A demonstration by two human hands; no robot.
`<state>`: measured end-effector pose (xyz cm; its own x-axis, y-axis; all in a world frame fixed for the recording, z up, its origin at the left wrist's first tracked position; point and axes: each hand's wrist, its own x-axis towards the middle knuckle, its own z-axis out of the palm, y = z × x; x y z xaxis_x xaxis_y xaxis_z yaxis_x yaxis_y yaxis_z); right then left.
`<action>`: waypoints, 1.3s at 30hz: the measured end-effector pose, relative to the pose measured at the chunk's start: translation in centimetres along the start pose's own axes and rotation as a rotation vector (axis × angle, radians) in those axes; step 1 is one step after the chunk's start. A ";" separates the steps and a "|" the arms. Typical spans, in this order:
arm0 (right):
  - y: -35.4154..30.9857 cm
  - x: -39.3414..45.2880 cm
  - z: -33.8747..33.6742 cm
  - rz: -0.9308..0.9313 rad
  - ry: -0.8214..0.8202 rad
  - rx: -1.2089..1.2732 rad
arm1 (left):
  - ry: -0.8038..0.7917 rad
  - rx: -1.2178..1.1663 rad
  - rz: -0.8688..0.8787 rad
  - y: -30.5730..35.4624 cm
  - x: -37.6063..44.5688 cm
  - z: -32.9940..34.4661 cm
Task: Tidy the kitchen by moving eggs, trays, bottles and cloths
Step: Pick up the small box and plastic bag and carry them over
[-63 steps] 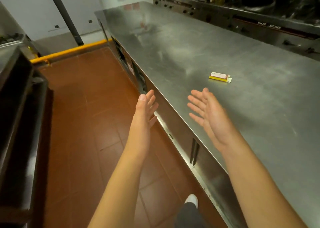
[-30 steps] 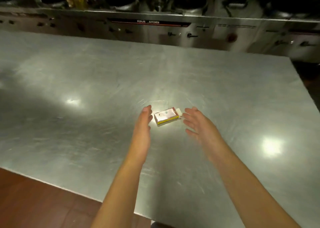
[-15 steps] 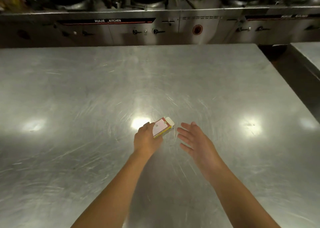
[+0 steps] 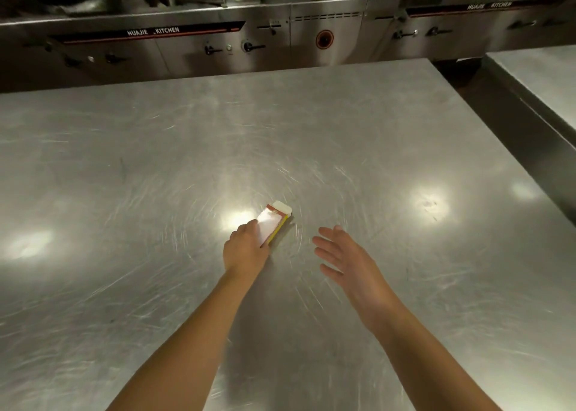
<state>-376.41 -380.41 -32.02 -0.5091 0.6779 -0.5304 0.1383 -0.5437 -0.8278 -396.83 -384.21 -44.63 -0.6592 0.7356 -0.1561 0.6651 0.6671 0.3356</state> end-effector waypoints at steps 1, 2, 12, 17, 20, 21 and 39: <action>0.0 -0.1 -0.1 -0.005 -0.002 0.001 | 0.016 -0.050 -0.026 0.1 -0.2 -0.2; 0.0 -0.3 -0.3 -0.006 -0.003 0.006 | 0.030 -0.110 -0.050 0.3 -0.6 -0.5; -1.7 -4.3 -2.9 -0.096 -0.048 0.044 | 0.135 -0.989 -0.136 4.7 -9.7 -7.2; -2.9 -7.4 -5.4 -0.131 -0.090 0.054 | 0.133 -1.263 -0.135 8.6 -15.7 -10.4; -4.0 -9.3 -7.1 -0.151 -0.103 0.065 | 0.132 -1.371 -0.110 11.7 -19.4 -11.6; -4.5 -10.0 -7.7 -0.159 -0.105 0.075 | 0.138 -1.400 -0.100 12.8 -20.5 -11.8; -8.5 -16.5 -22.6 -0.327 -0.009 0.183 | 0.066 -1.422 0.042 26.9 -28.1 -9.6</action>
<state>-349.96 -375.80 -20.35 -0.5088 0.8264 -0.2412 -0.1861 -0.3791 -0.9065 -363.81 -388.04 -22.32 -0.6894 0.7183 -0.0936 -0.2027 -0.0673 0.9769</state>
